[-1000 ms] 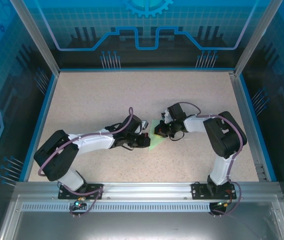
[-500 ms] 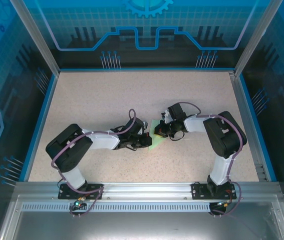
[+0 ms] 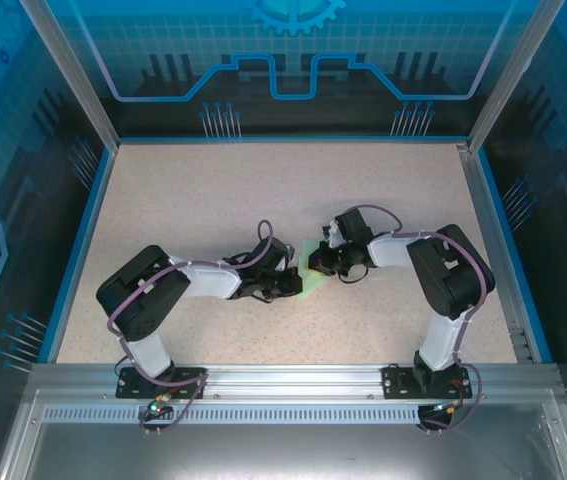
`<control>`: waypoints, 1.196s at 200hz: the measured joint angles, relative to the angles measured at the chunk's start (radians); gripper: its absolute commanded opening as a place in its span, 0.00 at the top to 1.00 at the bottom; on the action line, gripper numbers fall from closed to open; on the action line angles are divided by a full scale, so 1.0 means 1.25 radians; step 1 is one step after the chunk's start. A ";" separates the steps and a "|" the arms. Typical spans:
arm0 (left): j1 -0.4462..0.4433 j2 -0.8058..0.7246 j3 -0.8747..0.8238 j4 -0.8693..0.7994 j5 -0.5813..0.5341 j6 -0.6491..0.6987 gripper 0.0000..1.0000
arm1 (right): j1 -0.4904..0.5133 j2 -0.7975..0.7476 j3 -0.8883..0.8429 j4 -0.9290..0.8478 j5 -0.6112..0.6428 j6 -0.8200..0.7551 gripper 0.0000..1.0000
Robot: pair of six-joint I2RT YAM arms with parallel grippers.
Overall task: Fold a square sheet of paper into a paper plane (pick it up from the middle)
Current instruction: Fourth fold the wing at the center of the table.
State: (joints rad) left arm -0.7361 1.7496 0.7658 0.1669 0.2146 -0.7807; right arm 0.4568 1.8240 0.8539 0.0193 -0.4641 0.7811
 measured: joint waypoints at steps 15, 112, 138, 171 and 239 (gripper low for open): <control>0.000 0.000 0.000 0.000 0.000 0.000 1.00 | 0.014 -0.020 -0.018 -0.003 0.018 0.001 0.99; 0.000 0.002 0.000 0.000 0.002 0.000 1.00 | 0.041 -0.067 -0.073 0.004 0.026 0.025 1.00; 0.000 0.002 0.000 0.000 0.002 0.000 1.00 | 0.049 -0.066 -0.073 0.004 0.011 0.028 1.00; 0.000 0.001 0.000 0.000 0.002 0.000 1.00 | 0.058 -0.065 -0.074 0.004 -0.016 0.029 1.00; 0.000 0.001 0.000 -0.001 0.002 0.000 1.00 | 0.058 -0.045 -0.055 -0.029 -0.013 0.021 1.00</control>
State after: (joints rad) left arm -0.7361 1.7512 0.7658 0.1654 0.2169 -0.7807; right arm 0.5289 1.7676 0.7849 -0.0166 -0.4805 0.8070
